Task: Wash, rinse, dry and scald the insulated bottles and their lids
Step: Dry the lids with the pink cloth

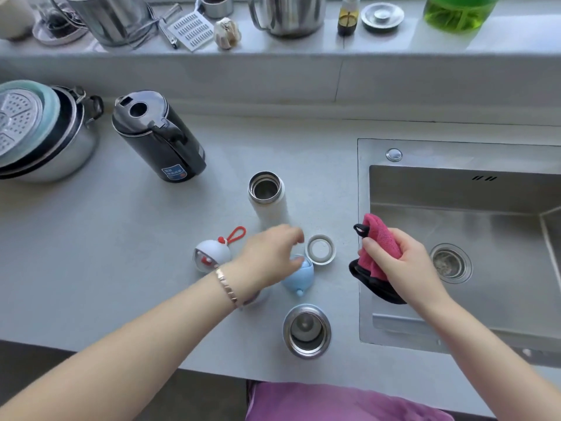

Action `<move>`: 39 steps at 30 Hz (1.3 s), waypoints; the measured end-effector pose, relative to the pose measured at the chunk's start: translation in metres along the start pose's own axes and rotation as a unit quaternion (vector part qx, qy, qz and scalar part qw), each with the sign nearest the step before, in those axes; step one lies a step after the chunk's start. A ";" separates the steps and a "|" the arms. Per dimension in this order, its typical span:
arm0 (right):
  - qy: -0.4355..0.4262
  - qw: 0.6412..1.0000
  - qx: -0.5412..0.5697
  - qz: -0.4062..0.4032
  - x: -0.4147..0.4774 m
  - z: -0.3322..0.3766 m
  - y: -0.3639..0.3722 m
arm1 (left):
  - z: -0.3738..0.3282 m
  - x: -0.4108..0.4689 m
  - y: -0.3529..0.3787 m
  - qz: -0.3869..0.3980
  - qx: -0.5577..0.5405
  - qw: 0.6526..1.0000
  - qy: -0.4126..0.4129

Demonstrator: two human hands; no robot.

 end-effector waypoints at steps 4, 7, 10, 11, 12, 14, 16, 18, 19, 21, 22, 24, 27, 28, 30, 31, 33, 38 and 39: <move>0.008 1.000 0.011 -0.013 -0.002 -0.008 -0.009 | -0.008 0.021 0.042 0.143 0.163 0.974 -0.058; 0.017 0.999 0.027 -0.013 -0.004 -0.012 -0.013 | -0.006 0.025 0.056 0.174 0.165 0.967 -0.084; 0.020 0.999 0.029 -0.015 -0.004 -0.013 -0.016 | -0.004 0.024 0.053 0.183 0.124 0.970 -0.106; 0.020 0.999 0.028 -0.016 -0.003 -0.013 -0.018 | -0.005 0.023 0.046 0.178 0.106 0.972 -0.110; 0.019 0.999 0.029 -0.016 -0.003 -0.011 -0.019 | -0.006 0.021 0.038 0.164 0.084 0.976 -0.114; 0.012 0.999 0.038 -0.013 -0.003 -0.005 -0.020 | -0.011 0.013 0.015 0.122 0.002 0.984 -0.130; -0.006 0.999 0.050 -0.008 -0.004 0.006 -0.019 | -0.019 0.001 -0.010 0.073 -0.121 0.979 -0.148; -0.018 0.997 0.079 0.000 -0.007 0.021 -0.016 | -0.027 -0.014 -0.031 0.017 -0.241 0.960 -0.141; -0.022 0.993 0.112 0.002 -0.010 0.031 -0.013 | -0.032 -0.020 -0.039 -0.018 -0.275 0.953 -0.125; -0.032 0.980 0.198 0.000 -0.016 0.047 -0.012 | -0.038 -0.030 -0.052 -0.086 -0.309 0.943 -0.087; -0.045 0.973 0.227 -0.003 -0.019 0.052 -0.012 | -0.041 -0.033 -0.056 -0.110 -0.321 0.938 -0.078; -0.104 0.967 0.226 0.051 -0.032 0.065 -0.004 | -0.046 -0.036 -0.059 -0.125 -0.362 0.920 -0.082; -0.184 0.962 0.123 0.161 -0.051 0.077 0.023 | -0.058 -0.036 -0.055 -0.120 -0.440 0.887 -0.076; -0.192 0.962 0.124 0.149 -0.050 0.076 0.024 | -0.062 -0.036 -0.054 -0.115 -0.457 0.879 -0.073; -0.114 0.957 0.248 0.097 -0.041 0.071 0.018 | -0.073 -0.037 -0.055 -0.093 -0.460 0.882 -0.041; -0.067 0.948 0.302 0.072 -0.037 0.066 0.016 | -0.080 -0.037 -0.056 -0.076 -0.441 0.894 -0.012; -0.005 0.936 0.349 0.039 -0.033 0.057 0.011 | -0.089 -0.038 -0.058 -0.049 -0.382 0.922 0.035; -0.014 0.960 0.280 0.016 -0.042 0.054 0.001 | -0.083 -0.040 -0.055 -0.083 -0.340 0.937 0.009; -0.070 0.971 0.227 0.002 -0.047 0.059 -0.002 | -0.082 -0.039 -0.053 -0.085 -0.346 0.934 0.007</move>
Point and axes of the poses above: each hand's wrist, its own x-axis towards the middle knuckle, its own y-axis out of the palm, z = x × y, the point moved 6 cm from there along x, towards the middle knuckle, and after that the axes turned 7 degrees about -z, right-handed, at the moved point
